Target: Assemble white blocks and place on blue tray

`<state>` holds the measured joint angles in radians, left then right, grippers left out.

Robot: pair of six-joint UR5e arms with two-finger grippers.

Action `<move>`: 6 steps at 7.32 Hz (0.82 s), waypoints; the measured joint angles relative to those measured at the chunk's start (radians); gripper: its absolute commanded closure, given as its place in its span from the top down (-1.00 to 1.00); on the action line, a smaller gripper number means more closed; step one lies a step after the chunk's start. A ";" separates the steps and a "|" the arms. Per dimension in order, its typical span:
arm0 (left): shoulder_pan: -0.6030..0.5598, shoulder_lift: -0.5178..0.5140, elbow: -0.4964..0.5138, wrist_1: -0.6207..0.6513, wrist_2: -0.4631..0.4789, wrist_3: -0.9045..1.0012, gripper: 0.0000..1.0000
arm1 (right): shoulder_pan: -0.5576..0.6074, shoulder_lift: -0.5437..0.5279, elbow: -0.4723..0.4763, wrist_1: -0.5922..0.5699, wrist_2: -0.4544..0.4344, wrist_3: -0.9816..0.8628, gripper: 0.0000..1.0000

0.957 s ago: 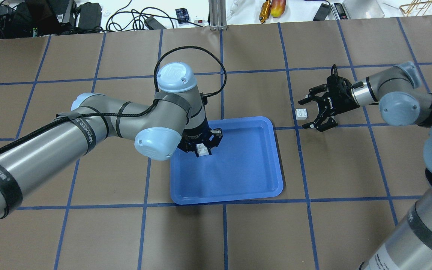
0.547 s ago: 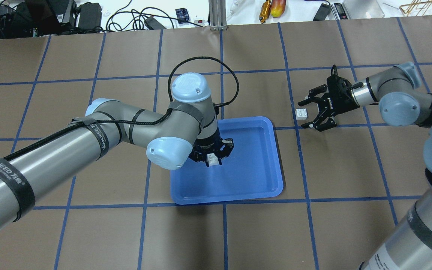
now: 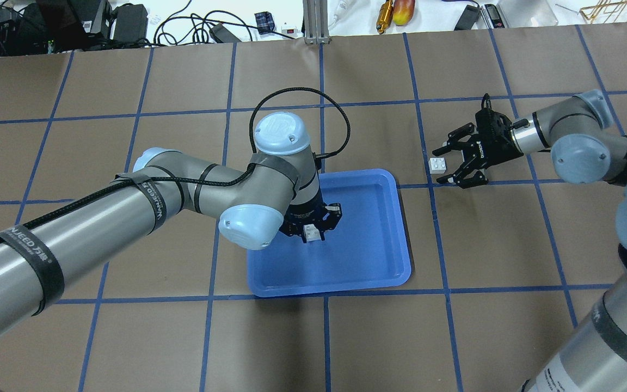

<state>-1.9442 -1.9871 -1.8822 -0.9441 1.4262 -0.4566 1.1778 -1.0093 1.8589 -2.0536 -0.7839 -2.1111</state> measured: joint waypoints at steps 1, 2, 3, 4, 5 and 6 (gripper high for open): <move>0.000 -0.009 -0.005 0.015 0.001 -0.001 0.85 | -0.001 0.000 0.001 0.000 0.000 0.000 -0.36; -0.001 -0.011 -0.008 0.022 0.001 -0.004 0.99 | -0.001 -0.001 0.001 0.002 0.000 0.000 -0.60; 0.001 0.000 -0.006 0.026 0.000 -0.003 1.00 | -0.001 -0.002 0.001 0.002 0.000 0.001 -0.71; 0.012 0.025 0.000 0.025 -0.003 0.003 0.77 | -0.001 -0.004 0.000 0.002 0.001 0.002 -0.71; 0.039 0.056 0.007 0.018 -0.016 0.007 -0.30 | -0.001 -0.008 0.000 0.002 0.004 0.004 -0.71; 0.077 0.083 0.006 0.011 -0.051 0.019 -0.64 | 0.000 -0.021 0.002 0.004 0.008 0.009 -0.71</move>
<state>-1.8675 -1.9045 -1.8763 -0.9333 1.3751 -0.4377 1.1779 -1.0301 1.8605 -2.0491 -0.7757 -2.1018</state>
